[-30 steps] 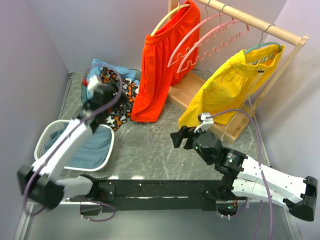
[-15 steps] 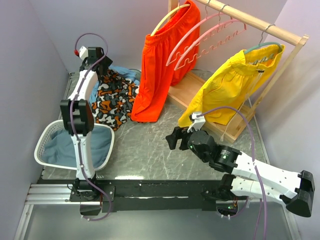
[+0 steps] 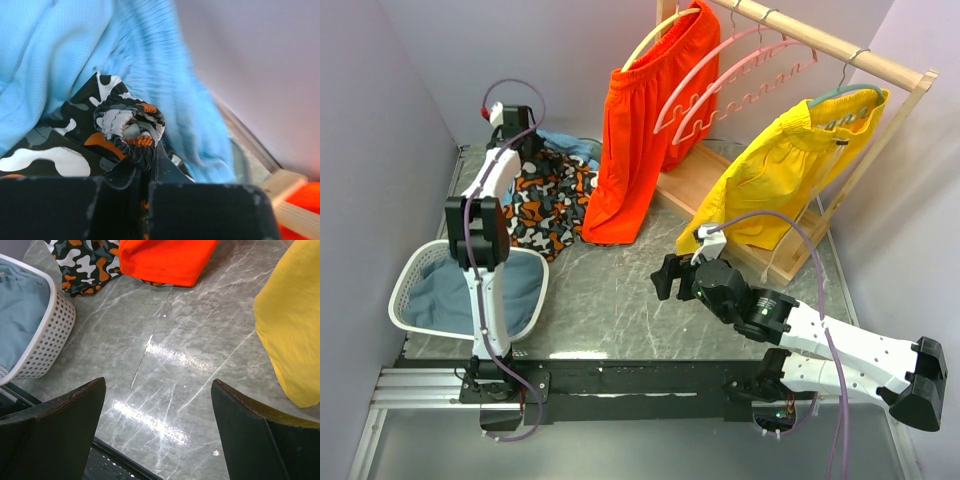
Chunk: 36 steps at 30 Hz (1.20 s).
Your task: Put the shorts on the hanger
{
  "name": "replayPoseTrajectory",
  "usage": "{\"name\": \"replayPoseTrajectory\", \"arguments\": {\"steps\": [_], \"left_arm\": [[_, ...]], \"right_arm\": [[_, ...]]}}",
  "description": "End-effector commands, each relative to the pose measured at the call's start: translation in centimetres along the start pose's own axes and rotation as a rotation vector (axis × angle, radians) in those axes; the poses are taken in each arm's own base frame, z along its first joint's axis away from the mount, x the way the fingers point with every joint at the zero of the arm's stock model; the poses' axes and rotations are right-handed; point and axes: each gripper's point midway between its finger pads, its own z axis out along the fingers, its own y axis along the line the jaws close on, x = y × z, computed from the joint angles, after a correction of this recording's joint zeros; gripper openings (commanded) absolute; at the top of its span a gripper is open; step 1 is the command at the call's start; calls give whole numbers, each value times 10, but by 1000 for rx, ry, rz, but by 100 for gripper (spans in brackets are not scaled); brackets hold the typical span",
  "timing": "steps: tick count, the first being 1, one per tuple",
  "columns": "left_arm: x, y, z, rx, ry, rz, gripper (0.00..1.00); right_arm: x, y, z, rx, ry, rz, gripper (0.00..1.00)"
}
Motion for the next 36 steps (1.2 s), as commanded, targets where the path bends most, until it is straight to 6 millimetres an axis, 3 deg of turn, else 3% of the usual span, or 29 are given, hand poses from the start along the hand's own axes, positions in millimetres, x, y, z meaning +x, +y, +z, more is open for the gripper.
{"name": "replayPoseTrajectory", "arguments": {"steps": [1, 8, 13, 15, 17, 18, 20, 21, 23, 24, 27, 28, 30, 31, 32, 33, 34, 35, 36], "left_arm": [[-99, -86, -108, 244, -211, 24, 1], [-144, -120, -209, 393, -310, 62, 1], [-186, -141, -310, 481, -415, 101, 1], [-199, -149, -361, 549, -457, 104, 1], [-196, -154, -387, 617, -452, 124, 1], [-198, -155, -417, 665, -469, 127, 1], [-190, -153, -435, 697, -448, 126, 1], [-188, -152, -458, 737, -447, 129, 1], [-177, -148, -469, 761, -415, 126, 1], [-175, -146, -489, 786, -424, 123, 1], [-166, -139, -513, 787, -432, 125, 1], [-160, -138, -516, 793, -423, 128, 1], [-148, -138, -533, 820, -409, 130, 1], [-144, -136, -531, 804, -407, 127, 1], [-137, -137, -534, 816, -395, 137, 1], [-130, -138, -542, 827, -388, 134, 1], [-125, -135, -536, 805, -380, 131, 1], [-121, -135, -537, 810, -373, 131, 1], [-116, -136, -541, 824, -362, 131, 1]], "right_arm": [[-23, 6, -2, -1, -55, 16, 93], [-32, 8, -6, -6, -72, 16, 93], [-40, 10, -10, -6, -86, 12, 93], [-46, 12, -11, -8, -93, 11, 94], [-53, 18, -12, -22, -104, 16, 93], [-56, 20, -12, -26, -107, 14, 94], [-65, 28, -14, -50, -116, 18, 93], [-69, 32, -16, -62, -121, 20, 93], [-81, 44, -18, -97, -131, 29, 93], [-85, 49, -18, -112, -137, 33, 93], [-106, 74, -16, -180, -160, 47, 93], [-122, 85, -20, -206, -189, 67, 93], [-132, 110, -12, -250, -205, 67, 93], [-155, 125, -18, -271, -250, 82, 93], [-152, 136, -4, -258, -238, 65, 94], [-157, 149, -5, -252, -256, 49, 94], [-182, 165, -11, -263, -304, 65, 95], [-172, 178, 7, -241, -282, 35, 95], [-175, 184, 10, -202, -298, 26, 96]]}}
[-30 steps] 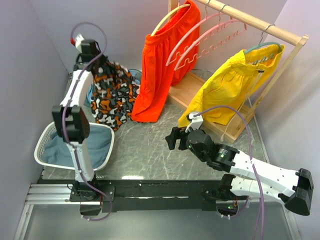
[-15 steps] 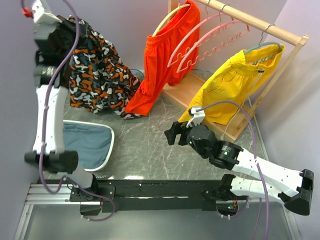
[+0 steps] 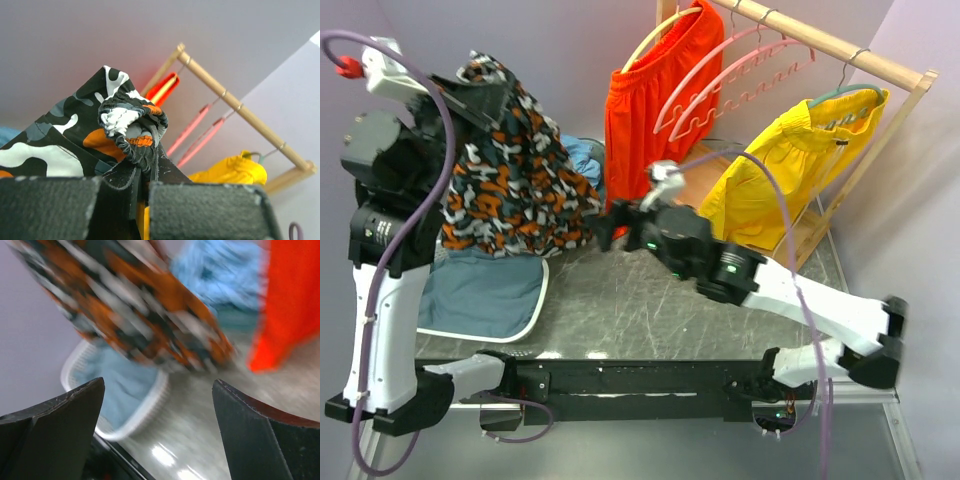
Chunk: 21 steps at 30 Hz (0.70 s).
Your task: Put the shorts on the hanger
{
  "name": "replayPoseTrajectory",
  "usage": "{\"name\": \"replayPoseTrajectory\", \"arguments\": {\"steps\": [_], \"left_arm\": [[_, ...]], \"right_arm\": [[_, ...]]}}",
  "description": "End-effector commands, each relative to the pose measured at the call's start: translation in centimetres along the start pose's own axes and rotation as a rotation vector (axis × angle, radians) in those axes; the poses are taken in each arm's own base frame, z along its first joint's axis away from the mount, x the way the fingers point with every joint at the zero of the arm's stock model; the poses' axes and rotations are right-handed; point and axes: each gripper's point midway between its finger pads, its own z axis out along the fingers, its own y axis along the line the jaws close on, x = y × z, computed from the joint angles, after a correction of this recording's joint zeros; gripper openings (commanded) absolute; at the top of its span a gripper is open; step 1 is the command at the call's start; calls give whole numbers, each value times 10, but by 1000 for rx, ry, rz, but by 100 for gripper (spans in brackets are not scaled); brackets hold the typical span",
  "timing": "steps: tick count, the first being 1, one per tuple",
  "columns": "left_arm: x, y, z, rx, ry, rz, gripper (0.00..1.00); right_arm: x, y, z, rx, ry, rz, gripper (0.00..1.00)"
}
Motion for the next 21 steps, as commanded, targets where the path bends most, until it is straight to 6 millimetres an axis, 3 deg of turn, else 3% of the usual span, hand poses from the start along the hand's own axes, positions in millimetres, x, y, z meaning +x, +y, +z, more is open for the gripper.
{"name": "replayPoseTrajectory", "arguments": {"steps": [1, 2, 4, 5, 7, 10, 15, 18, 21], "left_arm": [[15, 2, -3, -21, 16, 7, 1], [18, -1, -4, -10, 27, 4, 1], [22, -3, -9, -2, 39, 1, 1], [24, -5, -10, -1, 46, 1, 1], [27, -4, -12, 1, 51, 4, 1], [27, -5, -15, 5, 56, 16, 1], [24, -15, -22, 51, 56, 6, 1], [25, -19, -26, 76, 61, -3, 1], [28, -15, -27, 60, 67, -2, 1]], "right_arm": [[-50, 56, 22, 3, -147, -2, 97], [-35, 57, 38, 38, -125, -25, 98], [-43, 63, 46, 76, -157, -7, 99], [-31, 62, 58, 99, -138, -24, 100], [-34, 67, 62, 117, -146, -15, 100], [-21, 63, 68, 162, -129, -40, 100], [-11, 35, 76, 288, -132, -69, 97], [-15, 22, 79, 327, -152, -66, 91], [-19, 18, 77, 342, -169, -75, 70]]}}
